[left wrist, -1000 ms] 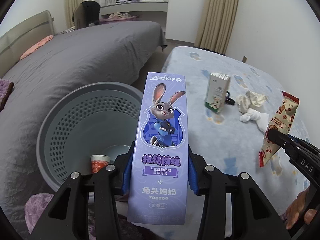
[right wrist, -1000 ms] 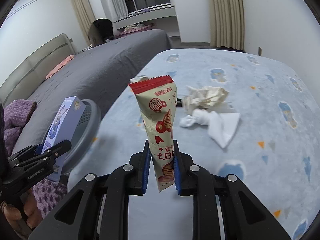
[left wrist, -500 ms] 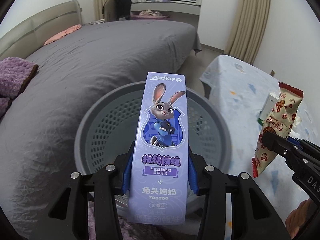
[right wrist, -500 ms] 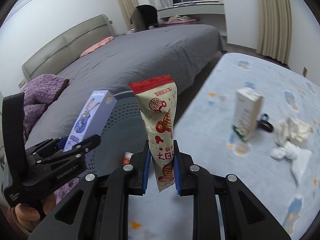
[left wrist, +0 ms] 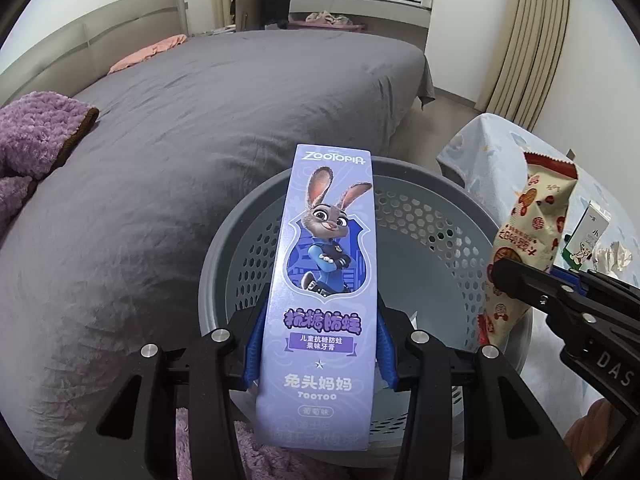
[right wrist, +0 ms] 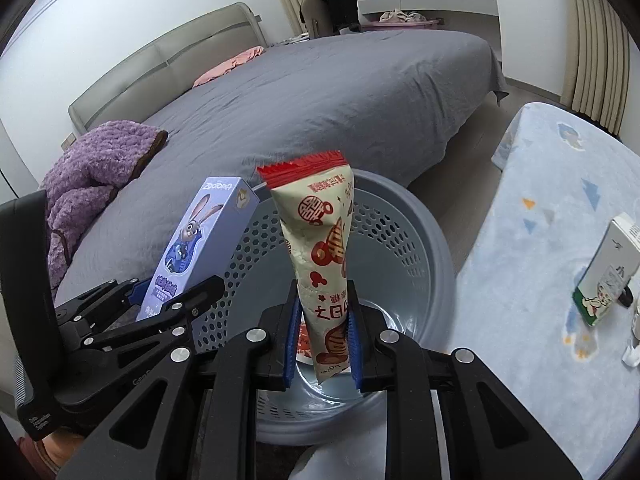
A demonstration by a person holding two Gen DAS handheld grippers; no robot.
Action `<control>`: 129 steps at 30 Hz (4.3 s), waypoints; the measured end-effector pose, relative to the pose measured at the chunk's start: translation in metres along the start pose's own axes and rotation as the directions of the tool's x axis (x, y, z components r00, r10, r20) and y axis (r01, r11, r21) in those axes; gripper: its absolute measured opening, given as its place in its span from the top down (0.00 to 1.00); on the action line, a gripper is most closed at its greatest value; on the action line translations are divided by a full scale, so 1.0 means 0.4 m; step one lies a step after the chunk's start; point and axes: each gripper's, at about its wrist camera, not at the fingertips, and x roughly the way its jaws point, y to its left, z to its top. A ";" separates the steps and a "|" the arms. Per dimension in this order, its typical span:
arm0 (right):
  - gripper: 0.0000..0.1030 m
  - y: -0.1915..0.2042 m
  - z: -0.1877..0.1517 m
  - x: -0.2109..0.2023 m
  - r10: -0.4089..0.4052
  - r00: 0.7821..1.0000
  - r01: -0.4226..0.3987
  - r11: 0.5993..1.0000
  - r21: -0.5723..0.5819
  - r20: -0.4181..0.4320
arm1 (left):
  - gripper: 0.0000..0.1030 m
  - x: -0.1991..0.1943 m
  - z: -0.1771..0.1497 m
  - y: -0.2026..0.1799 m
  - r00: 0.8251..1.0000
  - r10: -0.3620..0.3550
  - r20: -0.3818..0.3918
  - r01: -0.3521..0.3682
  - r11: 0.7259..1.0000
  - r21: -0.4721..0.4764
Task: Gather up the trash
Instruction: 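Carry the toothpaste box and wrapper over the grey basket with both tools, then open both tools to drop the toothpaste box and wrapper into the basket, then move both tools back over the bed toward the tissue and carton, then grasp the crumpled white tissue with the right tool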
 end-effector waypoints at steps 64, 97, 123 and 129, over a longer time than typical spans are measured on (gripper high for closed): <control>0.39 -0.144 -0.129 -0.200 -0.192 0.978 0.181 0.976 0.124 0.085 | 0.06 -0.134 -0.027 -0.091 0.995 0.046 0.092 -0.048 0.999 0.016; 0.36 -0.596 -0.245 -0.319 -0.368 0.930 0.328 0.850 0.412 0.019 | 0.06 -0.092 -0.045 -0.478 0.996 -0.075 0.045 0.062 0.969 0.239; 0.64 -0.613 -0.206 -0.243 -0.406 0.913 0.386 0.842 0.377 -0.029 | 0.06 -0.054 -0.039 -0.498 0.997 -0.080 0.010 0.076 0.968 0.238; 0.65 -0.598 -0.245 -0.306 -0.399 0.917 0.365 0.844 0.393 0.004 | 0.06 -0.063 -0.039 -0.518 0.995 -0.097 0.014 0.091 0.965 0.244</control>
